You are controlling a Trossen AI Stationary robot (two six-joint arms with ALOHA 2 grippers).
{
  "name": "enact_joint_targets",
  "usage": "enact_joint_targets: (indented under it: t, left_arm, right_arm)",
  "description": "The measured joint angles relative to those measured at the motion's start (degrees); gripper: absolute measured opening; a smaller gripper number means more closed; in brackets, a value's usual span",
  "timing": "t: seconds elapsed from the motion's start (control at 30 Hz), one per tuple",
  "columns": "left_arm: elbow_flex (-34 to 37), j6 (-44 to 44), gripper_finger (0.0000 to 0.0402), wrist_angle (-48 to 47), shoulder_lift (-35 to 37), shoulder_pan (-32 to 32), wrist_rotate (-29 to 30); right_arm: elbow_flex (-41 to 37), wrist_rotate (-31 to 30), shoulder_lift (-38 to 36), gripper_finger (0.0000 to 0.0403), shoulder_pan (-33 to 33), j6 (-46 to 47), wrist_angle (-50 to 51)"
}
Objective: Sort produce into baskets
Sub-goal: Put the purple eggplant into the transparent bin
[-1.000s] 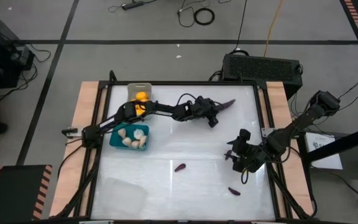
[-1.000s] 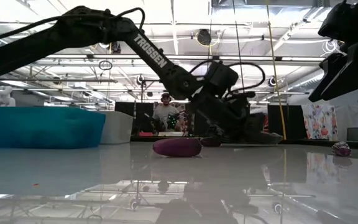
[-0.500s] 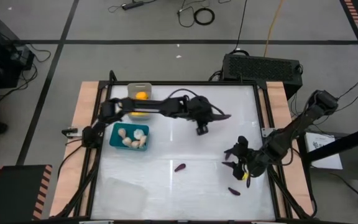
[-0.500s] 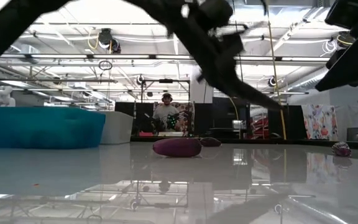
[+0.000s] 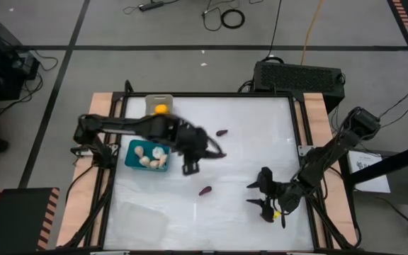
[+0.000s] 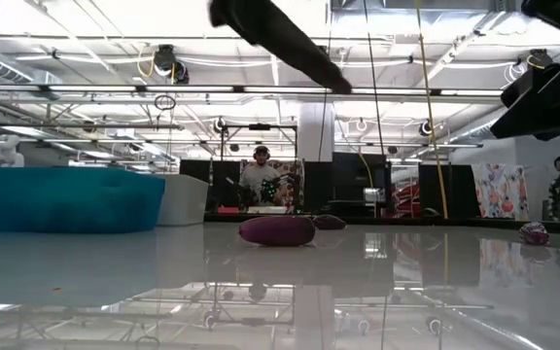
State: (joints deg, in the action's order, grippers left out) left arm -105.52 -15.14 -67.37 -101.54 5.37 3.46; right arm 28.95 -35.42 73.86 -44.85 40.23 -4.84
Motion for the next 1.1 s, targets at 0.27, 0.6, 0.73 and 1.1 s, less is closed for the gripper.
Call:
enact_joint_targets:
  t: [0.27, 0.6, 0.73, 1.1]
  left_arm:
    - [0.14, -14.88, 0.0155, -9.27, 1.32, 13.27, -0.02]
    - [0.21, -34.39, 0.0155, -10.40, 2.96, 33.11, 4.81]
    - [0.21, -46.35, 0.0155, -14.12, 3.57, 41.22, 9.79]
    - [2.02, -67.12, 0.0155, -19.19, 3.74, 56.14, 15.83]
  right_arm:
    - [0.02, 5.44, 3.76, 0.0248, -0.12, -10.18, -9.76]
    - [0.02, 5.75, 3.83, 0.0248, 0.17, -18.04, -10.82]
    - [0.02, 5.66, 3.83, 0.0248, 1.37, -18.86, -11.01]
    - [0.02, 5.55, 3.83, 0.0248, 7.51, -17.27, -13.37]
